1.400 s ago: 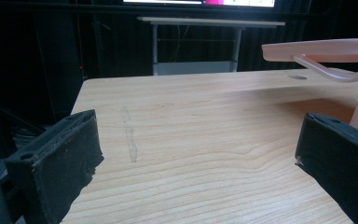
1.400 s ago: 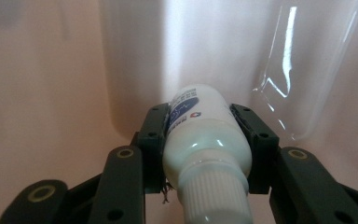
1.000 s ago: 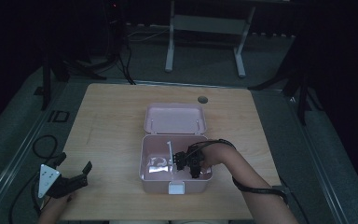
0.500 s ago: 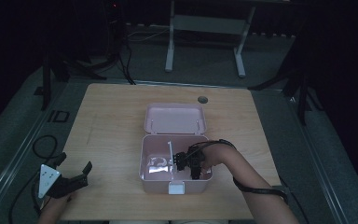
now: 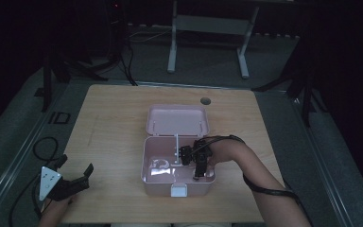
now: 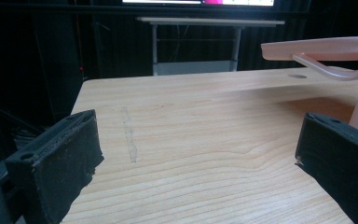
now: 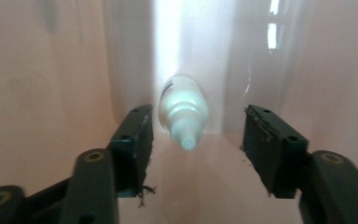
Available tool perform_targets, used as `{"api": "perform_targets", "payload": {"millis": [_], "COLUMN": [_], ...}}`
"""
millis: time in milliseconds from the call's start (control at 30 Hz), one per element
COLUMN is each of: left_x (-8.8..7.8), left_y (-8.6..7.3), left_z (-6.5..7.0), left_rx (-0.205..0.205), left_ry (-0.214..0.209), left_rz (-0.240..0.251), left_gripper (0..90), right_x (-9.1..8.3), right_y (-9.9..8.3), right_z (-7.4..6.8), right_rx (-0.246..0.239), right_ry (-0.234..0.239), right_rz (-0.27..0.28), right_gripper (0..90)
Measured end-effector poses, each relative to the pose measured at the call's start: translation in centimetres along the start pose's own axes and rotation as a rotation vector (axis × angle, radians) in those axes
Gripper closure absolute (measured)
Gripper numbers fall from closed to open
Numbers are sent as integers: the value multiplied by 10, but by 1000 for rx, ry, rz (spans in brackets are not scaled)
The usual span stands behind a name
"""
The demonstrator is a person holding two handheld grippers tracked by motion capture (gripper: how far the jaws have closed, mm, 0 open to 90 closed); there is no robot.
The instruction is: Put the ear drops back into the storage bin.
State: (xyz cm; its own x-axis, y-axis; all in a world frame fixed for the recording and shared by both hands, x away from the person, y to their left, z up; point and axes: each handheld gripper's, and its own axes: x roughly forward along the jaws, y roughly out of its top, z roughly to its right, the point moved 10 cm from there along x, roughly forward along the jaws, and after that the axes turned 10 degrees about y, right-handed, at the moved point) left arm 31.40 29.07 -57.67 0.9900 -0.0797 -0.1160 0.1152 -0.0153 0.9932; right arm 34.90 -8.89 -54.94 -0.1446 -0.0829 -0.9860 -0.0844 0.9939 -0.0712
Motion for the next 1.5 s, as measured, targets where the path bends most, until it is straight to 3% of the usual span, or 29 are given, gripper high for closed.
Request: {"api": "perform_targets", "payload": {"millis": [233, 333, 600, 767, 1133, 1500], "left_x": [0, 0, 0, 0, 0, 0], "left_y": [0, 0, 0, 0, 0, 0], "left_z": [0, 0, 0, 0, 0, 0], "left_rx": [0, 0, 0, 1, -1, 0], "left_ry": [1, 1, 2, 2, 2, 3], "left_rz": [0, -1, -2, -1, -5, -3], "left_gripper": [4, 4, 4, 4, 4, 4], "right_x": [-27, -36, -58, -68, -70, -41], "right_y": [-2, -6, -24, -44, -87, -119], "right_z": [-2, -3, -4, 0, 2, 4], "right_rx": [25, 13, 42, 95, 182, 259], "right_ry": [-19, -27, -59, -91, -114, -97], "right_rz": [91, 125, 222, 260, 312, 384], "right_gripper": [282, 201, 165, 165, 166, 168]}}
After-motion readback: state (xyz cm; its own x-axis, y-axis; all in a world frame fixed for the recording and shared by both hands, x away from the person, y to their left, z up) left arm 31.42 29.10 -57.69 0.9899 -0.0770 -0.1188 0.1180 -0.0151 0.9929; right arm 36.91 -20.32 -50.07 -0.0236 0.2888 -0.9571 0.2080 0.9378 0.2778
